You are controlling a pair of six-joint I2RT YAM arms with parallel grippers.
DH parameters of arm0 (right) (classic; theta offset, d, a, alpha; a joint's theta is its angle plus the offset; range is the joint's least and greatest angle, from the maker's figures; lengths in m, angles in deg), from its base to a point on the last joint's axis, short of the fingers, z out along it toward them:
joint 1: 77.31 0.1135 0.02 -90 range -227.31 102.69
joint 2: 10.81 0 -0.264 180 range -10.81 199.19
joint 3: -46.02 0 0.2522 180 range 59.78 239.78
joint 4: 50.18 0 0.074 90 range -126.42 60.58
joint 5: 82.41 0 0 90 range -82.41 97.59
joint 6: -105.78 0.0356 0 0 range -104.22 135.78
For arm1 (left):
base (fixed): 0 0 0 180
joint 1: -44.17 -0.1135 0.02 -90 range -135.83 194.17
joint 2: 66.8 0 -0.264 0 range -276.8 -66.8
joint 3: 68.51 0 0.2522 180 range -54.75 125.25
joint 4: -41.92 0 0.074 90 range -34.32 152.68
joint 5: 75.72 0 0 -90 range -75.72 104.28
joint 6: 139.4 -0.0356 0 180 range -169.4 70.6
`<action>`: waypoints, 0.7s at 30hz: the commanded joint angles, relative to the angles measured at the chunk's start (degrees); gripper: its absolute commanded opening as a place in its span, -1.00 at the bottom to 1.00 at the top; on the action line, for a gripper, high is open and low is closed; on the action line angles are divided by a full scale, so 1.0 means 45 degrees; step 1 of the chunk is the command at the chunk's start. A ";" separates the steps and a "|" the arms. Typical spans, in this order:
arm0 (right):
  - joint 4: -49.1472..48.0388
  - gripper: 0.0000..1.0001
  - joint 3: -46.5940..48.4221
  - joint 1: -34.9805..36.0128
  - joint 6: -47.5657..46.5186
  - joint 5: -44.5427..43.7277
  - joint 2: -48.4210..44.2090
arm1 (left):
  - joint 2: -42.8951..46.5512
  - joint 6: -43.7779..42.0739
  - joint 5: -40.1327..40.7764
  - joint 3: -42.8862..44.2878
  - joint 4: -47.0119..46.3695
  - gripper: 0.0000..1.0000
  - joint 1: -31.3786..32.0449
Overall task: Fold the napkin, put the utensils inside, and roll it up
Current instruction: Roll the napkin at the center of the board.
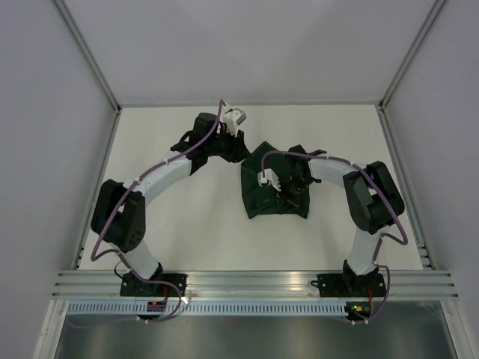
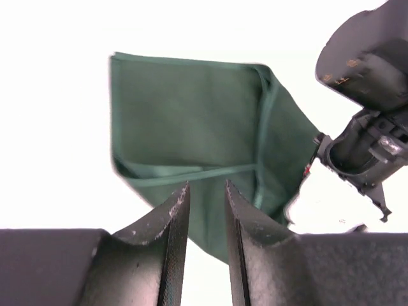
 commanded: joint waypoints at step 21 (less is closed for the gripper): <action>0.7101 -0.92 0.6291 -0.1722 -0.2867 0.2166 0.6062 | 0.5121 -0.6654 0.7089 -0.6559 -0.8173 -0.19 0.4881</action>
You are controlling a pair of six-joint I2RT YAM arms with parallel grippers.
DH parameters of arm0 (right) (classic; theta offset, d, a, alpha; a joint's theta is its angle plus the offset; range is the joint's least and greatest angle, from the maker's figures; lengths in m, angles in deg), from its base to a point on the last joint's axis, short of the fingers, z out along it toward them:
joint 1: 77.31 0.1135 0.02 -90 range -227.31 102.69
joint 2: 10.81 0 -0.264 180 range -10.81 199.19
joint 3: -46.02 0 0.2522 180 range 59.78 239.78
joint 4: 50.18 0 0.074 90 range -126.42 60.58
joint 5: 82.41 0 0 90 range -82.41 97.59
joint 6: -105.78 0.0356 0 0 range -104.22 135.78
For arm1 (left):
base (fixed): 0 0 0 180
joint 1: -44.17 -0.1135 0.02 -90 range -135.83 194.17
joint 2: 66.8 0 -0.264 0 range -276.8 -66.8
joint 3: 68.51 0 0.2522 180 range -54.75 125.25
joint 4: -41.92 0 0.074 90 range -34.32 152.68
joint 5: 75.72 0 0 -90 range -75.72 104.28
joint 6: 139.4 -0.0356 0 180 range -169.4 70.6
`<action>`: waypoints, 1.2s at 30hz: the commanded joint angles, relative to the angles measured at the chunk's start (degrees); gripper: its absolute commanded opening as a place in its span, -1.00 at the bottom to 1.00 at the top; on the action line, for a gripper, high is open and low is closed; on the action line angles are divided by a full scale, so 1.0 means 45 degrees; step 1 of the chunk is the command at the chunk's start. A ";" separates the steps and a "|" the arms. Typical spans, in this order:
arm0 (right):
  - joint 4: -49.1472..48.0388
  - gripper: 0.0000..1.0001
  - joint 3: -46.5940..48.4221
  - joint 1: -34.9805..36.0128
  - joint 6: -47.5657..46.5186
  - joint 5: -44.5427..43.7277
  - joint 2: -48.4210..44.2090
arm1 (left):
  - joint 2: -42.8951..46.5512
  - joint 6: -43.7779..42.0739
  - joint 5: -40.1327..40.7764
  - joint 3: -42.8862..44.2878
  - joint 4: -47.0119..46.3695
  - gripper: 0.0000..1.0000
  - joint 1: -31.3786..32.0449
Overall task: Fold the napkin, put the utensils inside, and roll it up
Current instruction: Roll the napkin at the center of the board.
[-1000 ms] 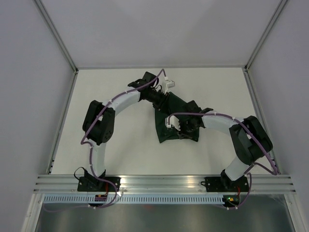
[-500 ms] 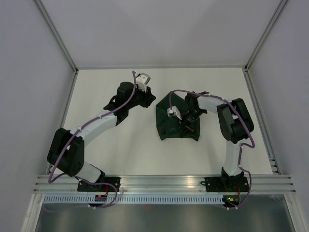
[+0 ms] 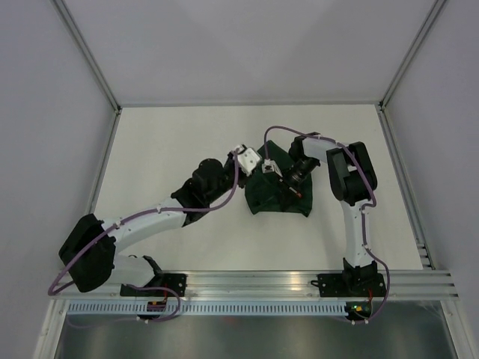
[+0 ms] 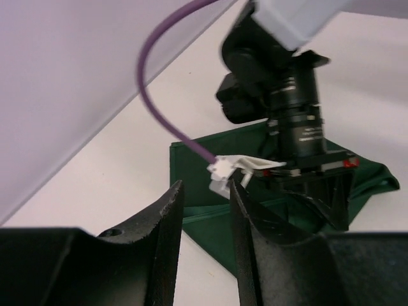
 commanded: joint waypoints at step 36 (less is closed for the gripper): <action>0.2087 -0.97 0.2348 -0.0383 -0.0704 0.0937 0.1952 | -0.6703 -0.7895 0.1274 -0.0646 -0.2762 0.16 0.4003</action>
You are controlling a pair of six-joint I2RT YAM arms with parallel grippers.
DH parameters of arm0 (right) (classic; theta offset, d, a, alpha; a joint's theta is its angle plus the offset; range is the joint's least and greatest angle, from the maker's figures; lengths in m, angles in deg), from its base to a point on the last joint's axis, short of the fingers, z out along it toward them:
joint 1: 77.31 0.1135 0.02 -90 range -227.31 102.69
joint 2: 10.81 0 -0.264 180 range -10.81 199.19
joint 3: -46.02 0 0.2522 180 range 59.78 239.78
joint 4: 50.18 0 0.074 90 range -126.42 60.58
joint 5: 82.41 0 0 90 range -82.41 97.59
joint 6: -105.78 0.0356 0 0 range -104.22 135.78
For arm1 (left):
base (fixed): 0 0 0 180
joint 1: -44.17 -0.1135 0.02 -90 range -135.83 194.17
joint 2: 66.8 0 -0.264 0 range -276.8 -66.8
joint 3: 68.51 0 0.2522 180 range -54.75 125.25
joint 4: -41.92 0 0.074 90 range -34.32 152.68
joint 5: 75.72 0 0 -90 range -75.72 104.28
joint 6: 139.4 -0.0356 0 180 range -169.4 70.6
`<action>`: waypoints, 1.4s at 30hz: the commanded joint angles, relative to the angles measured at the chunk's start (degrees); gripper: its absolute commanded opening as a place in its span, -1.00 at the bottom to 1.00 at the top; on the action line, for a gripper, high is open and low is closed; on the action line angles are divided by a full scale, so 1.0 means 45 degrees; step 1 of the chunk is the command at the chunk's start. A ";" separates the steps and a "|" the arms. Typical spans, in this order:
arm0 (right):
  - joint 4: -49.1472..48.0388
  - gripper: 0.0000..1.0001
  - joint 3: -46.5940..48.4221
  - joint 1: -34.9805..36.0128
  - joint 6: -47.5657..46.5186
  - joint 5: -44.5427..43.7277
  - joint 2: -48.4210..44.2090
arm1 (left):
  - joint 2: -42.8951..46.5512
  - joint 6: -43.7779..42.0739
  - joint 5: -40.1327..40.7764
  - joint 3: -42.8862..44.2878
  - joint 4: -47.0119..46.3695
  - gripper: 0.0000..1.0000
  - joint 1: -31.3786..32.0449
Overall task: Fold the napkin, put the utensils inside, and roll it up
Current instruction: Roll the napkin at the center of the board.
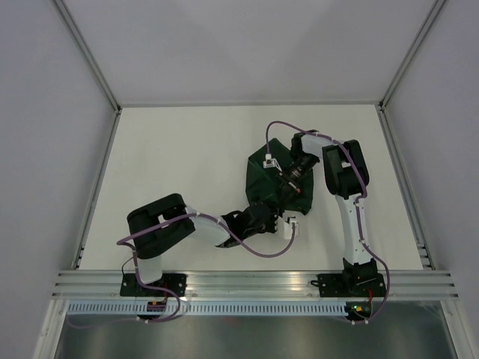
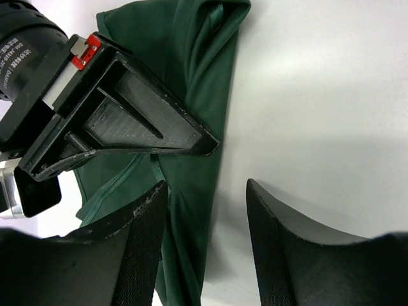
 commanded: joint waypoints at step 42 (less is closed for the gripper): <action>-0.0323 -0.99 -0.0730 0.0011 0.0497 0.1753 -0.1474 | -0.0556 -0.0757 -0.1808 -0.0478 -0.2322 0.29 -0.1508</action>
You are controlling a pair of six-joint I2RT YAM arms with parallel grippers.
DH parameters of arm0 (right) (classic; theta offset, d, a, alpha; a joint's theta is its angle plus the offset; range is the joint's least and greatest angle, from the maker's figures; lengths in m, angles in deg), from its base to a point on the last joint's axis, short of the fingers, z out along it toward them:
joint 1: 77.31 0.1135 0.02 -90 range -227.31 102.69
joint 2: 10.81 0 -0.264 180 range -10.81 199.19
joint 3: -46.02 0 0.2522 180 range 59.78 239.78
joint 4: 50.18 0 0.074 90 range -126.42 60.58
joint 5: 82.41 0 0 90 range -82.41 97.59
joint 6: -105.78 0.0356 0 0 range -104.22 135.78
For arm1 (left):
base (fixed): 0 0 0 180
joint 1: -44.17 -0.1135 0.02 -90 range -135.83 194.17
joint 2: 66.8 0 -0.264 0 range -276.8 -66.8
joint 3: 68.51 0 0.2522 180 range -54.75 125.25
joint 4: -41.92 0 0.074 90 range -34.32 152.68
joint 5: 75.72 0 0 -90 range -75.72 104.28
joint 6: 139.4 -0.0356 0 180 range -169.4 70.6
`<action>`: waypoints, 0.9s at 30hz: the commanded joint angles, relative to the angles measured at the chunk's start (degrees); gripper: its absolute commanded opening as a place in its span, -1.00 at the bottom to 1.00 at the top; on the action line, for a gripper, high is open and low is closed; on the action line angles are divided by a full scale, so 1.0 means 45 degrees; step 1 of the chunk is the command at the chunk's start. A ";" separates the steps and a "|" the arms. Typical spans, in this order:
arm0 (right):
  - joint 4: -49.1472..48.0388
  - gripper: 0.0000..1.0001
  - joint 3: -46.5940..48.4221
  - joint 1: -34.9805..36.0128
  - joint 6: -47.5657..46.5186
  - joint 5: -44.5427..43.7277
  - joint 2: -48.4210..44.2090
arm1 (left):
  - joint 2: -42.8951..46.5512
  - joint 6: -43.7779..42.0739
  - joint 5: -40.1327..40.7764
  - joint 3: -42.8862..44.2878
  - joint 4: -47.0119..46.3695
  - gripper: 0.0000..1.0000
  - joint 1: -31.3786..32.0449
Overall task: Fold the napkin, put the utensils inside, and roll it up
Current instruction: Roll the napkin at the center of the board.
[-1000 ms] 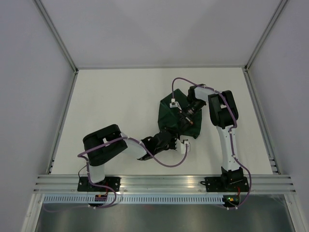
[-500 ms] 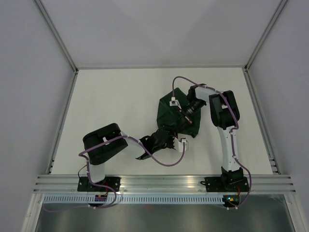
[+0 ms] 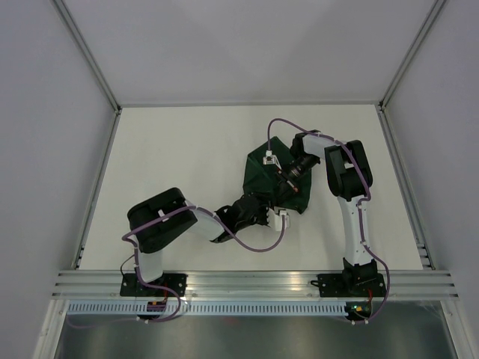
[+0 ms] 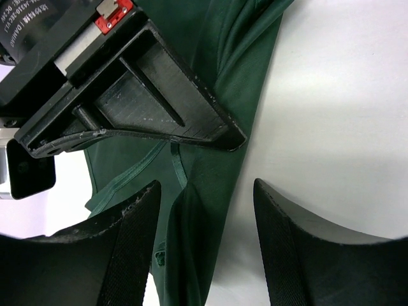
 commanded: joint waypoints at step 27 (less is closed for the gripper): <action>0.1183 -0.99 -0.0299 -0.0004 -0.0201 0.1128 -0.1214 | -0.0754 -0.0003 -0.1069 0.0948 0.0981 -0.08 -0.0211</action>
